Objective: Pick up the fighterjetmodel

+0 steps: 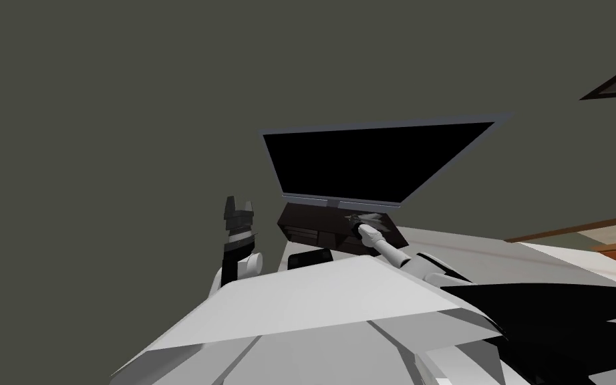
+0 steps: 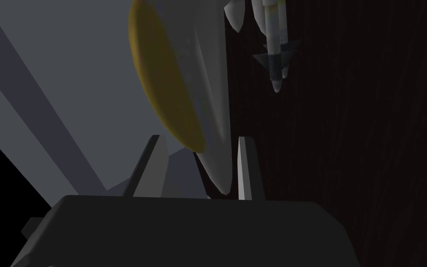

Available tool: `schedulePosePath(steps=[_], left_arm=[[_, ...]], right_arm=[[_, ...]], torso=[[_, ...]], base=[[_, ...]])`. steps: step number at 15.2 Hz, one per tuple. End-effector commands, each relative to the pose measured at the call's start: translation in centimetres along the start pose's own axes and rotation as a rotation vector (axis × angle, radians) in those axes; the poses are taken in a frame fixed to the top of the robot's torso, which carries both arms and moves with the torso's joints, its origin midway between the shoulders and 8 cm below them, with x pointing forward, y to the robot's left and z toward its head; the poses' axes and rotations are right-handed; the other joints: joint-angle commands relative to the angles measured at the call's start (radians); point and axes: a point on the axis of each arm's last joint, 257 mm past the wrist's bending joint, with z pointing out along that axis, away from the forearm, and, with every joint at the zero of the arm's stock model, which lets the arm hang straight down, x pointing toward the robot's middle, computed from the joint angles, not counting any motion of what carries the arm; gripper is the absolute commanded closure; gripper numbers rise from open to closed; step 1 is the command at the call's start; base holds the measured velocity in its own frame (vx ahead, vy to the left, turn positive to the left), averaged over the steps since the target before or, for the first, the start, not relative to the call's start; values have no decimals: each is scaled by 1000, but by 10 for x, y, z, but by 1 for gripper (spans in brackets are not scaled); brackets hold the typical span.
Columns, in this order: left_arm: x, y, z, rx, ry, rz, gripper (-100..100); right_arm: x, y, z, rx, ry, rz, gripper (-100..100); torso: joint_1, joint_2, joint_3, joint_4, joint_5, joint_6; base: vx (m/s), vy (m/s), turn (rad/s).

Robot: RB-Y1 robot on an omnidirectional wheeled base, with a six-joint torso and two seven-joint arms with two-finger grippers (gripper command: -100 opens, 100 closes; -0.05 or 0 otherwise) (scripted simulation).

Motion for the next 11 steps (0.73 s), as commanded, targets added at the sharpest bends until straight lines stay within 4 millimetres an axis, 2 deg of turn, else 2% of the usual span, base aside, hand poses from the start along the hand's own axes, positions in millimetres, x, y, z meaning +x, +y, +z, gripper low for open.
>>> schedulePosePath(steps=[1, 2, 3, 6, 8, 9, 11], left_arm=[[0, 0, 0, 0, 0, 0, 0], [0, 0, 0, 0, 0, 0, 0], [0, 0, 0, 0, 0, 0, 0], [0, 0, 0, 0, 0, 0, 0], [0, 0, 0, 0, 0, 0, 0], [0, 0, 0, 0, 0, 0, 0], [0, 0, 0, 0, 0, 0, 0]], right_arm=[[-1, 1, 0, -1, -3, 1, 100], [-1, 1, 0, -1, -3, 1, 100], [19, -16, 2, -2, 2, 0, 100], [28, -25, 3, -1, 4, 0, 100], [47, -44, 3, 0, 8, 1, 100], [47, -44, 3, 0, 8, 1, 100], [66, -63, 2, 4, 13, 4, 100]], torso=[[0, 0, 0, 0, 0, 0], [0, 0, 0, 0, 0, 0], [1, -1, 0, 0, 0, 0], [8, 1, 1, 1, 2, 0], [10, 2, 2, 1, 3, -1], [11, 2, 2, 2, 4, 0], [11, 2, 2, 2, 4, -1]], base=[[-5, -6, 17], [0, 0, 0], [-4, 60, 32], [-28, 115, 21], [-22, 119, 30], [-11, 107, 7], [-17, 106, 26]])
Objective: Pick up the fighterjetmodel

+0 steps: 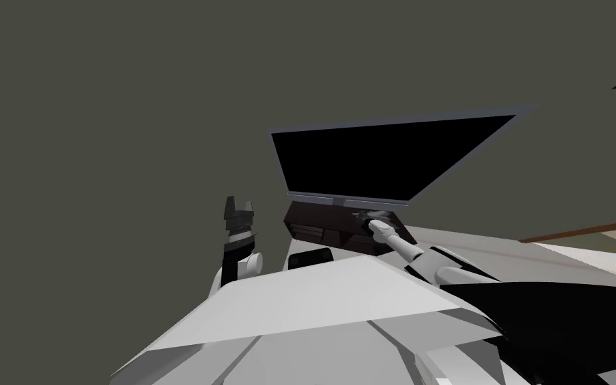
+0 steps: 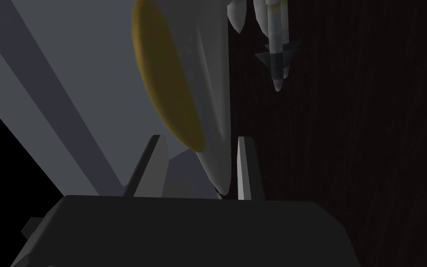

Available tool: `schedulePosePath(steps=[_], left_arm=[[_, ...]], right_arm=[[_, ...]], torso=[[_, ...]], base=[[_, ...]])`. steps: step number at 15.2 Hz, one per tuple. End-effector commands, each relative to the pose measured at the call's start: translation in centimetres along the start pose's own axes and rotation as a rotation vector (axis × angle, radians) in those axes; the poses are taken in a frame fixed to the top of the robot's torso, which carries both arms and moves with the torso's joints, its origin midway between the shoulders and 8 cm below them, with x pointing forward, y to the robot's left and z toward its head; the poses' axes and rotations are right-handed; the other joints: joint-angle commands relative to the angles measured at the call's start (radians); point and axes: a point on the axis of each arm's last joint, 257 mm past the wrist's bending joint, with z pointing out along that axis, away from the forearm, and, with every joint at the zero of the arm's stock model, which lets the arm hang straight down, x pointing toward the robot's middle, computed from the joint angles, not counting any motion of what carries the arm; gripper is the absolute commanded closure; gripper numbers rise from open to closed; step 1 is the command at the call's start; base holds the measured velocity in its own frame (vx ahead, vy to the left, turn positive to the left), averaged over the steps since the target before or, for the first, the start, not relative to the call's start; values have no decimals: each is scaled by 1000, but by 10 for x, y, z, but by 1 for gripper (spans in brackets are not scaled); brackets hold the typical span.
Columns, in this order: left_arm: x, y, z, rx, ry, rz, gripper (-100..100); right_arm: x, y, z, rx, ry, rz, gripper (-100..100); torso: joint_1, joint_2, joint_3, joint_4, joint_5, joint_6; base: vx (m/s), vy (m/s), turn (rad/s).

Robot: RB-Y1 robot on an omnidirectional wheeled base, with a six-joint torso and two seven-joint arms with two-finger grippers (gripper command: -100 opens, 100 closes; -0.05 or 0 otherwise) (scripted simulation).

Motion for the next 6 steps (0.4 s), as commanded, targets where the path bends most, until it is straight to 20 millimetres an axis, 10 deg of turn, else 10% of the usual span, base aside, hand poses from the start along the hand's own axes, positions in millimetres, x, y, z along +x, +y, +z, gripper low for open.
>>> schedulePosePath(steps=[1, 6], left_arm=[[0, 0, 0, 0, 0, 0, 0], [0, 0, 0, 0, 0, 0, 0]], right_arm=[[10, -12, 0, 3, -1, 2, 100], [30, -34, -3, 7, 5, 4, 100]], torso=[[0, 0, 0, 0, 0, 0], [1, 2, 2, 2, 2, 0]], base=[[-21, 107, 24], [-20, 94, 17]])
